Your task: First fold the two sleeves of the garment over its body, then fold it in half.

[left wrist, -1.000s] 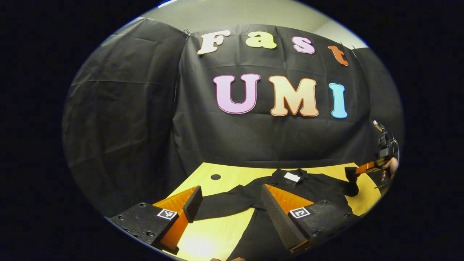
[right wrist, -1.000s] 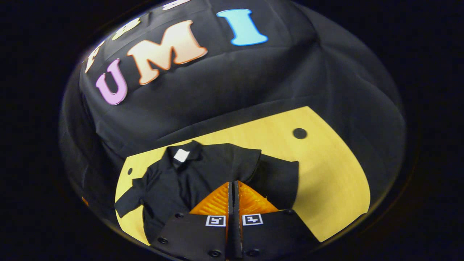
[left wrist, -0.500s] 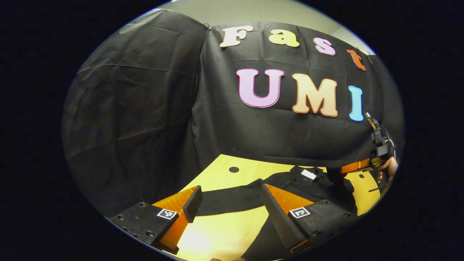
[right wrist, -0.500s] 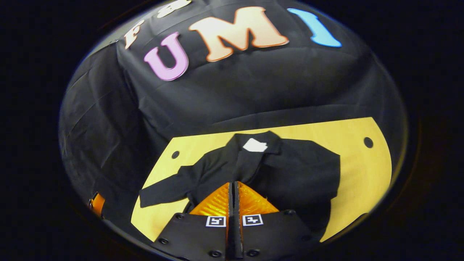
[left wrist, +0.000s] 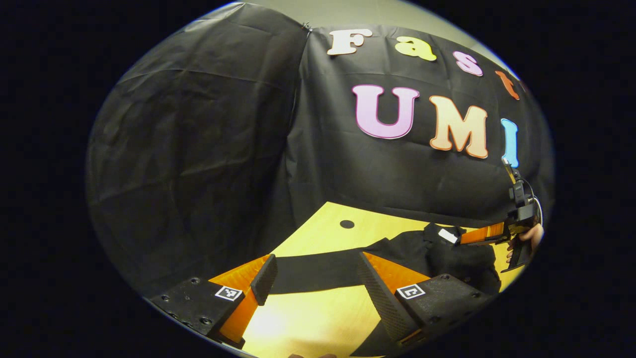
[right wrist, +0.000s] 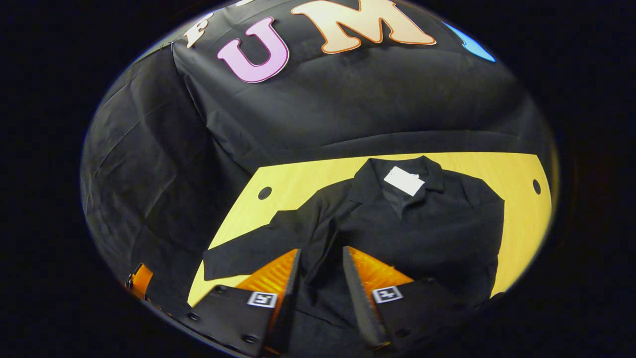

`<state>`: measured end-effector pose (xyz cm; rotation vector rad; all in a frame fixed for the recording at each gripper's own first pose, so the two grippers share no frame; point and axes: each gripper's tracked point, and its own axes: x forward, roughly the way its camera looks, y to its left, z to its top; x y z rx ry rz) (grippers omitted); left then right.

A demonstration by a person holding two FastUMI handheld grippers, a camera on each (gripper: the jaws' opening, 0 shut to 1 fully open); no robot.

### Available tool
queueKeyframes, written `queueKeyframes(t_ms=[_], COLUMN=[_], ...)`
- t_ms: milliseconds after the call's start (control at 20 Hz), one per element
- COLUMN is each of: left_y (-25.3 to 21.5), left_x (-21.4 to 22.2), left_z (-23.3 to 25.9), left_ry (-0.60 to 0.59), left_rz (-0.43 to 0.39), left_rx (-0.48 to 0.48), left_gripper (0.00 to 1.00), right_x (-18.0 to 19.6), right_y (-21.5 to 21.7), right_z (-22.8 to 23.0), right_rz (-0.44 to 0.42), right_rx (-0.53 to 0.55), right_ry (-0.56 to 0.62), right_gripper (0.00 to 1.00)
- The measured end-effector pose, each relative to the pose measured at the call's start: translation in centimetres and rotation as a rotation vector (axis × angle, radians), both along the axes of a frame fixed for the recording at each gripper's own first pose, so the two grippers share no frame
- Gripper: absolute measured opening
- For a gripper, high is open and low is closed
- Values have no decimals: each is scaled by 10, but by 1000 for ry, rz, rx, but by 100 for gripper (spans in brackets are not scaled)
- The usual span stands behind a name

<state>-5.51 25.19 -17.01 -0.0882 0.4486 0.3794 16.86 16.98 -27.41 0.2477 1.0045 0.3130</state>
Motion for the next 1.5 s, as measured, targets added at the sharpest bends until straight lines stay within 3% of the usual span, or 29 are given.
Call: queueKeyframes(t_ms=[100,150,250,300,350,600,750,950,1300,1400,1500], left_y=[15,23,38,45,50,76,93,99,101,107,101], left_x=[0,0,-2,-3,-1,-13,-7,-4,-10,-4,-4], left_z=[-18,-27,-48,-57,-70,-143,-164,-178,-215,-224,-217], left_ry=[23,38,70,89,105,297,344,421,546,511,518], left_rz=[37,58,100,115,121,162,153,157,175,180,155], left_rx=[-12,-14,-16,-20,-31,-58,-11,-47,-193,-192,-185], left_gripper=[96,96,96,96,96,97,96,94,94,97,92], right_x=[-4,-7,-17,-24,-31,-58,-79,-98,-119,-122,-126], right_y=[-1,-3,-9,-8,-11,-11,-11,-26,-59,-69,-75], right_z=[4,4,22,27,33,90,126,164,186,186,184], right_rz=[4,6,15,18,27,13,-17,-38,-76,-92,-104], right_rx=[-13,-24,-30,-31,-40,-23,18,7,-60,-80,-84], right_ry=[-27,-45,-84,-102,-109,-212,-251,-325,-383,-388,-386], right_gripper=[73,75,100,93,98,98,98,98,98,98,98])
